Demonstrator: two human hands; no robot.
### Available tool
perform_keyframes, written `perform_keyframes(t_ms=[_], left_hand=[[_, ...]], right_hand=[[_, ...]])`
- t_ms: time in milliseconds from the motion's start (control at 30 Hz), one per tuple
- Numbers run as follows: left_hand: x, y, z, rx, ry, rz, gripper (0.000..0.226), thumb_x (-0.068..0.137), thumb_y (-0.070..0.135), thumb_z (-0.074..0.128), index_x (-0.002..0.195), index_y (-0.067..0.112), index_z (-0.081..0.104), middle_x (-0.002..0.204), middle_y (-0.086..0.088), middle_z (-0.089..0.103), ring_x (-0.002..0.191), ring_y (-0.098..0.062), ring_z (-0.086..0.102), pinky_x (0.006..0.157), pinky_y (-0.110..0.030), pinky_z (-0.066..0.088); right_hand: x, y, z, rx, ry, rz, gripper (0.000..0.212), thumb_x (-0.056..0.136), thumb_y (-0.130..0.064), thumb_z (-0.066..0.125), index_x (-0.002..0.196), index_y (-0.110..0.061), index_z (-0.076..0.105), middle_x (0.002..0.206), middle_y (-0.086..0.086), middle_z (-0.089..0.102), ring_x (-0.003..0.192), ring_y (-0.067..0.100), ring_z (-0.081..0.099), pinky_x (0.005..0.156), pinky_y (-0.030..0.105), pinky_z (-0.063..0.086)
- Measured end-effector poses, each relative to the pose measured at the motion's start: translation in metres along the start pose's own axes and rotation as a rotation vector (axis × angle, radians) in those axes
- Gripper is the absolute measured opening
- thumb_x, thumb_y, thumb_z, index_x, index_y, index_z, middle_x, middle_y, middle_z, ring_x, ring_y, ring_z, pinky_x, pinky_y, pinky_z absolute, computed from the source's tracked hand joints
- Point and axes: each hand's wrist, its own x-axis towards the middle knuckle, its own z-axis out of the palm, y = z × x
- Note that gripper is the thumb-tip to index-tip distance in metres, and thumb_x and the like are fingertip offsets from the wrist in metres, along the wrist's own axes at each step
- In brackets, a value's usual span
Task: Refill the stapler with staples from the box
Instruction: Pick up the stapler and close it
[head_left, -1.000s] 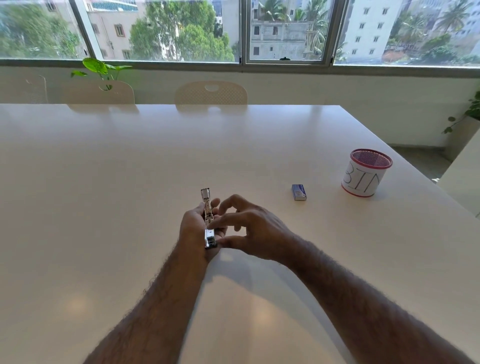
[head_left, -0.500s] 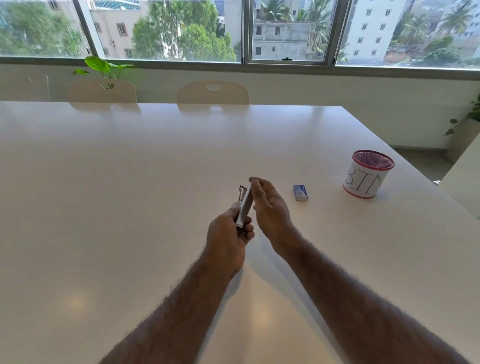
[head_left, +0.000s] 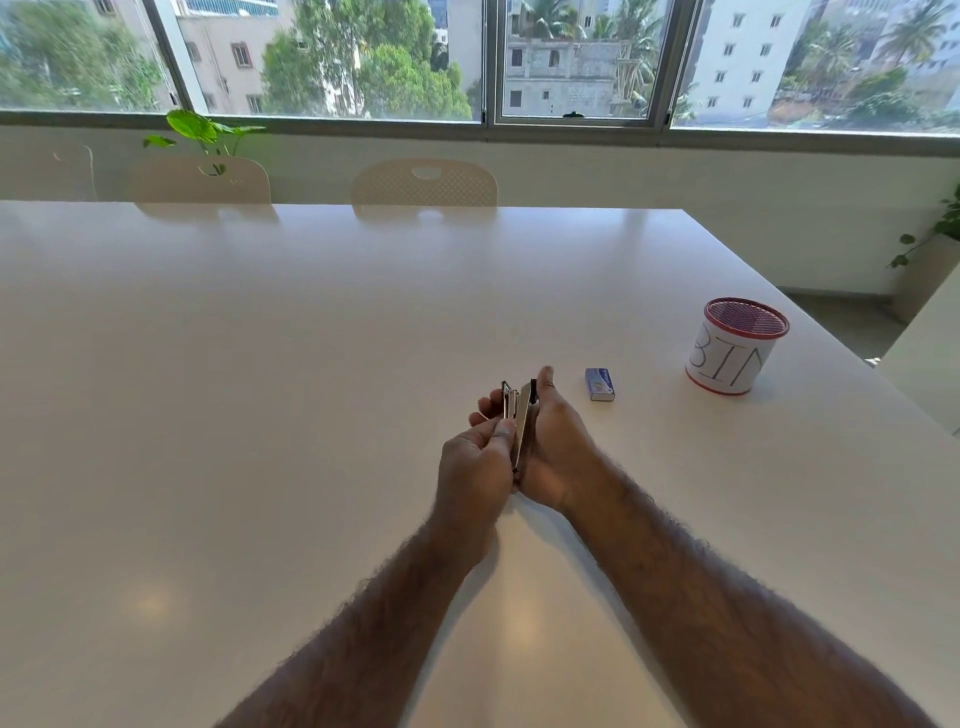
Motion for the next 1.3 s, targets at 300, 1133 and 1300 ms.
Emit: perform_keyframes(t_ms=[300, 1133, 1300], left_hand=[[-0.003, -0.003, 0.002, 0.433, -0.009, 0.374, 0.025, 0.093, 0.03, 0.057, 0.113, 0.024, 0.071, 0.1, 0.007, 0.073, 0.091, -0.002, 0.067, 0.079, -0.011, 0.051], [0.007, -0.004, -0.003, 0.603, 0.056, 0.467, 0.018, 0.089, 0.032, 0.062, 0.086, 0.018, 0.072, 0.059, 0.012, 0.061, 0.052, 0.001, 0.056, 0.05, -0.011, 0.041], [0.014, -0.005, -0.008, 0.769, 0.097, 0.439, 0.034, 0.085, 0.042, 0.059, 0.063, 0.016, 0.064, 0.045, 0.003, 0.055, 0.041, -0.011, 0.046, 0.046, -0.024, 0.039]], right_hand=[[0.005, 0.0, -0.006, 0.103, -0.002, -0.011, 0.064, 0.092, -0.065, 0.042, 0.075, -0.006, 0.061, 0.07, 0.007, 0.059, 0.064, 0.02, 0.059, 0.07, 0.031, 0.051], [0.004, -0.003, -0.006, -0.231, 0.134, -0.105, 0.068, 0.098, -0.059, 0.03, 0.1, -0.002, 0.067, 0.087, 0.012, 0.07, 0.074, 0.02, 0.069, 0.069, 0.031, 0.057], [0.006, 0.0, -0.016, -1.032, 0.506, -0.352, 0.049, 0.099, -0.044, 0.043, 0.088, -0.007, 0.072, 0.081, 0.009, 0.071, 0.073, 0.021, 0.068, 0.063, 0.03, 0.053]])
